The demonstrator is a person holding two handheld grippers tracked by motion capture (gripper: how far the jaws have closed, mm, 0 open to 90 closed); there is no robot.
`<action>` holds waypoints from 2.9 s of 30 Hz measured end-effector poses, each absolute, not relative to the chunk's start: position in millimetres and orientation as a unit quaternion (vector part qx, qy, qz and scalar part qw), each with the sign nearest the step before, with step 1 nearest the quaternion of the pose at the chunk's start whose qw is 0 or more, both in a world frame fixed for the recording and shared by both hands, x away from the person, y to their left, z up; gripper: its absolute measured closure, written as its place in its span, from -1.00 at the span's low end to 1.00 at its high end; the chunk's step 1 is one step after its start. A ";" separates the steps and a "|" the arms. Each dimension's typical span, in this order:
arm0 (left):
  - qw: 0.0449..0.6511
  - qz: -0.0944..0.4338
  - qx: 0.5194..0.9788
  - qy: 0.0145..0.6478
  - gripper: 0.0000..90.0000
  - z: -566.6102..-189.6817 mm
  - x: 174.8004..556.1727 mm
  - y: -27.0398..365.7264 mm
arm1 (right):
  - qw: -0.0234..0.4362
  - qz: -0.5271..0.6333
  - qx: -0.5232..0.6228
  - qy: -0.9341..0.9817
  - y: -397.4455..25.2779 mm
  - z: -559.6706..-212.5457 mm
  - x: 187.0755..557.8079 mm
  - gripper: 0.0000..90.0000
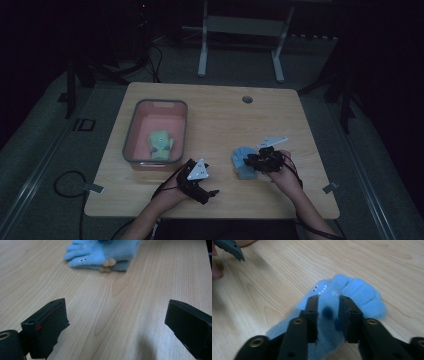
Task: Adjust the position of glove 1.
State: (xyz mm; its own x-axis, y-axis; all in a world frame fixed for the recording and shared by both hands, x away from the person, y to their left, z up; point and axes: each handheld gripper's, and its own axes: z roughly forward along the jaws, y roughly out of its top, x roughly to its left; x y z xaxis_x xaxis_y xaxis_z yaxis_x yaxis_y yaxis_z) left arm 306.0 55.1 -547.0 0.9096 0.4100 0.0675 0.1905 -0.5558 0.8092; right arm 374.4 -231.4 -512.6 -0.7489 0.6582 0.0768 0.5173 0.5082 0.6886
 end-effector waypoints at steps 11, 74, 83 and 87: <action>0.423 0.121 0.884 0.157 -0.79 -532.8 304.3 25.8 | 0.110 0.381 0.356 0.846 -258.0 -504.7 378.9 0.24; 0.346 0.146 0.927 0.026 0.67 -517.6 360.4 -47.5 | 0.033 0.385 0.377 0.842 -235.9 -521.2 415.7 0.74; 0.345 0.158 0.925 0.032 0.68 -500.2 359.5 -33.2 | 0.036 0.409 0.364 0.836 -222.0 -499.2 417.5 0.75; 0.346 0.159 0.924 0.035 0.68 -497.9 359.0 -30.5 | 0.036 0.412 0.362 0.836 -218.4 -495.8 418.6 0.75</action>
State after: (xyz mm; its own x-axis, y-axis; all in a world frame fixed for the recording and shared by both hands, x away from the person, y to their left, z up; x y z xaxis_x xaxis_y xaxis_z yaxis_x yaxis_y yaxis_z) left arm 359.0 -30.5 -497.9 0.9468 0.1742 0.2705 -0.0464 -0.7579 0.6507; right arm 418.6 -218.4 -495.8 -0.7359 0.6338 0.2383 0.5751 0.3993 0.7140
